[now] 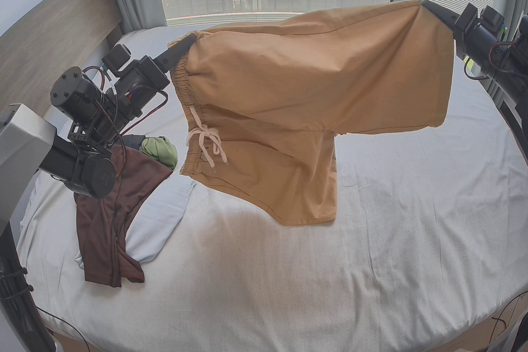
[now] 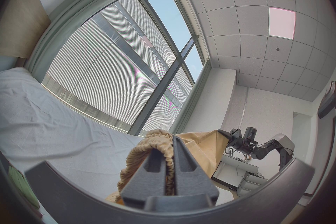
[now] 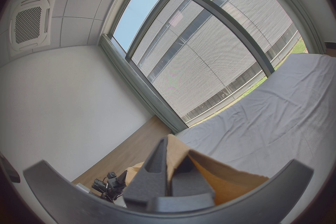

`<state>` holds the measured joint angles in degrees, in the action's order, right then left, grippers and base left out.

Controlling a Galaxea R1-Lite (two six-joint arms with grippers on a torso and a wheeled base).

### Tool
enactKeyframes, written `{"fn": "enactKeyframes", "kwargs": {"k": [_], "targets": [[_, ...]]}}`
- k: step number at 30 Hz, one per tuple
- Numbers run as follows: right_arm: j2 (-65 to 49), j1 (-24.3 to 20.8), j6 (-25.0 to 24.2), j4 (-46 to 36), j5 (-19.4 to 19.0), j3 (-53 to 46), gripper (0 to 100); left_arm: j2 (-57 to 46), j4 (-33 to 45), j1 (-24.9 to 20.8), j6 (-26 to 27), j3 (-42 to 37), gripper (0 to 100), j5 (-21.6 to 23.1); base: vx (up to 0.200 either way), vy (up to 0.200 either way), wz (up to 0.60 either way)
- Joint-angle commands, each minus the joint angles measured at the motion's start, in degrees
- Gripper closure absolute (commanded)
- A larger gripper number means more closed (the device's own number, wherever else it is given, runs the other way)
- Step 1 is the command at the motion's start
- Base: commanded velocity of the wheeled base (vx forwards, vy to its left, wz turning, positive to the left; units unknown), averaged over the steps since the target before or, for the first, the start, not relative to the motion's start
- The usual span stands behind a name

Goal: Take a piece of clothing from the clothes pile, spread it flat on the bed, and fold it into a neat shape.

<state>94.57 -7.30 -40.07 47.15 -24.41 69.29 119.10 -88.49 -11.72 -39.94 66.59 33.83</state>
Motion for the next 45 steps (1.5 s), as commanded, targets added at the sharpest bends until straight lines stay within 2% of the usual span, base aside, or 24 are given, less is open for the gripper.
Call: {"fn": "enactKeyframes", "kwargs": {"k": [1,14,19,29,34,45], "targets": [[-1.5,-0.43,-0.01,-2.07,-0.03,3.22,100,0.17,-0.01,-0.06,-0.05,-0.05,100,0.01,0.0,0.0,0.0],[-2.55,-4.12,3.68,-14.72,-0.03,16.31,100,0.87,-0.01,0.11,-0.05,-0.49,100,0.01,0.0,0.0,0.0],[-3.43,-4.83,4.12,-16.22,0.06,17.11,100,0.43,-0.01,0.11,0.03,-0.75,100,0.01,0.0,0.0,0.0],[-9.85,-5.71,4.74,-17.62,0.06,12.97,100,-5.2,-0.01,0.29,-1.55,-1.55,100,0.01,0.0,0.0,0.0],[-14.07,-6.15,7.11,-18.41,0.06,8.4,100,-9.68,-0.01,1.43,-2.95,-7.87,100,0.71,0.0,0.0,0.0],[-21.36,-5.44,7.29,-18.5,-0.03,0.49,100,-18.2,-0.01,1.7,-3.48,-16.93,100,4.84,0.0,0.0,0.0]]}}
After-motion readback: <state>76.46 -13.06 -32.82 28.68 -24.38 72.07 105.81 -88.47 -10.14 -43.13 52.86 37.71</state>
